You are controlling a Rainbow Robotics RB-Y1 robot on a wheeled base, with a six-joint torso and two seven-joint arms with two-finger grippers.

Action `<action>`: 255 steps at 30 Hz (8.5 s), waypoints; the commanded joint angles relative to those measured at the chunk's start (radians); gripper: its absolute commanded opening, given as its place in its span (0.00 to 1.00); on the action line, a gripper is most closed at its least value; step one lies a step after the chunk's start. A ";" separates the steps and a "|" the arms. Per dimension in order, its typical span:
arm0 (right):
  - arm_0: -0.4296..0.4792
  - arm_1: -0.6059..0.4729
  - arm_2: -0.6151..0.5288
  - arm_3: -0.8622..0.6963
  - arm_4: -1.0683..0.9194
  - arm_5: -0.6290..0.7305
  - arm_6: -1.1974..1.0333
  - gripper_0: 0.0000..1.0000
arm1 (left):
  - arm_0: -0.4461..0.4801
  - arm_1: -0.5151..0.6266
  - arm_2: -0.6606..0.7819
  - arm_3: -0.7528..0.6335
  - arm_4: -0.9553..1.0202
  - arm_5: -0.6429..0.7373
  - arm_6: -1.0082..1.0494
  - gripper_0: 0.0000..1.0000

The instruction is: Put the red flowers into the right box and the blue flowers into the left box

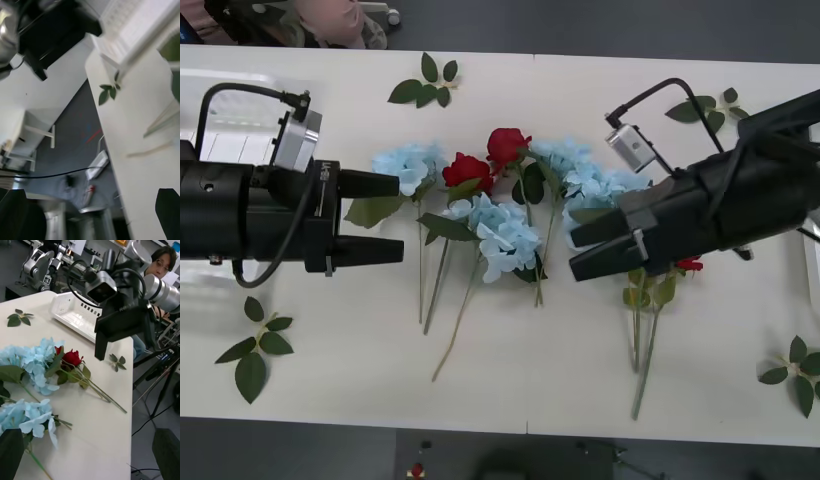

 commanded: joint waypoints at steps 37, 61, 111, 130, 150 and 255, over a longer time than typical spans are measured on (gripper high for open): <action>0.053 0.126 -0.030 -0.040 1.433 0.326 -1.049 1.00 | -0.431 0.031 -0.505 0.533 -0.256 -0.283 0.613 1.00; 0.073 0.137 0.060 0.077 1.448 0.171 -0.956 1.00 | -0.216 -0.513 0.110 0.234 -1.535 0.342 1.207 1.00; 0.255 0.209 -0.182 -0.099 1.434 0.150 -0.653 1.00 | -0.385 -0.644 -0.168 0.608 -1.911 0.007 1.299 0.00; 0.249 0.268 -0.115 -0.056 1.487 0.127 -0.650 1.00 | -0.351 -0.138 -0.082 -0.061 -1.526 0.558 1.287 0.00; 0.200 0.398 -0.036 0.049 1.625 0.075 -0.679 1.00 | 0.341 0.227 0.430 0.079 -1.463 0.193 0.822 0.00; -0.114 -0.173 0.100 0.323 1.022 -0.047 -0.745 1.00 | -0.491 -0.612 -0.422 0.611 -1.742 0.010 1.322 0.00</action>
